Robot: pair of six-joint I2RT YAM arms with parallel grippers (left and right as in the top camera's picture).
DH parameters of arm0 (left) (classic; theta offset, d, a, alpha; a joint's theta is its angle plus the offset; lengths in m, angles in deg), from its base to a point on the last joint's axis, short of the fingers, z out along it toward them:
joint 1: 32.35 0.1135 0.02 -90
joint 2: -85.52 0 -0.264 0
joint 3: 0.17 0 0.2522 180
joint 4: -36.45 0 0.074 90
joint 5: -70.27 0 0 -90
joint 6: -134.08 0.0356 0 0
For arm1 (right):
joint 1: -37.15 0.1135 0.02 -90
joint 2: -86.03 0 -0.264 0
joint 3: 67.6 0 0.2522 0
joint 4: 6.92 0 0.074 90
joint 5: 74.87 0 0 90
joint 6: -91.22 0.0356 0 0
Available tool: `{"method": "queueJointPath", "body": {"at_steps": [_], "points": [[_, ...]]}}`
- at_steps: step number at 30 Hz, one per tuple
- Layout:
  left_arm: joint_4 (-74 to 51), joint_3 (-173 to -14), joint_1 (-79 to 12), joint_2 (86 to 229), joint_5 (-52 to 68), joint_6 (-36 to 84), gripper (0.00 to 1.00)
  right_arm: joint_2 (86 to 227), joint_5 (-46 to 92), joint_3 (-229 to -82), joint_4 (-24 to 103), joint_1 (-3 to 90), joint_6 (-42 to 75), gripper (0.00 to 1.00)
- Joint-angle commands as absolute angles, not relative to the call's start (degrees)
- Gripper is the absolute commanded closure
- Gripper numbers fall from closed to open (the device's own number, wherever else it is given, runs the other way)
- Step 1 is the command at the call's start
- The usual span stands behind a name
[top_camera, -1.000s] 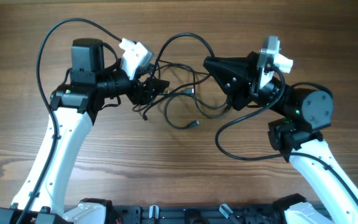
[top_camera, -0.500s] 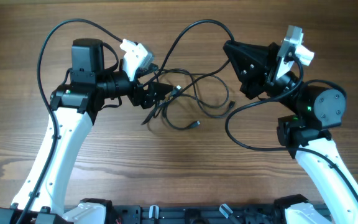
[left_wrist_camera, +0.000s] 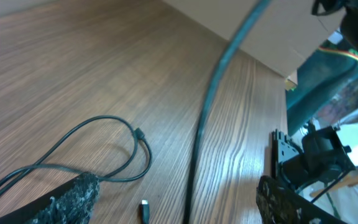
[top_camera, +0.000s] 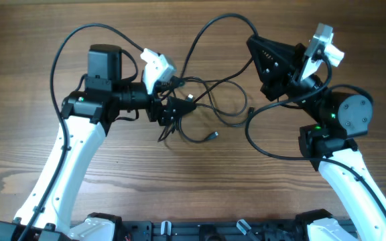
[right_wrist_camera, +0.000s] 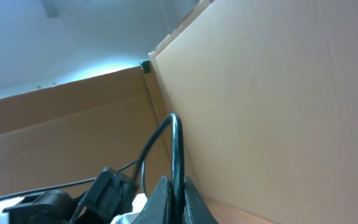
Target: Untangle cables
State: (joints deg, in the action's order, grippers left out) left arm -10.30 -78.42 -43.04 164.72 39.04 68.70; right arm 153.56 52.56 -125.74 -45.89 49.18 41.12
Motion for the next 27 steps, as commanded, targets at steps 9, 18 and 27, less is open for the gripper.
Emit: {"method": "queueJointPath", "body": {"at_steps": [9,18,27], "points": [[-9.25,-78.66,-44.03,164.94,40.89,73.75,0.15,152.55,47.31,-126.31,-45.56,48.7,44.9,0.96],[-9.38,-78.66,-44.14,165.05,40.68,73.9,0.27,152.55,50.09,-126.31,-52.53,48.7,49.03,0.96],[-12.27,-78.66,-44.14,165.05,38.56,75.65,0.37,152.55,50.09,-126.31,-55.53,48.7,51.18,0.96]]}}
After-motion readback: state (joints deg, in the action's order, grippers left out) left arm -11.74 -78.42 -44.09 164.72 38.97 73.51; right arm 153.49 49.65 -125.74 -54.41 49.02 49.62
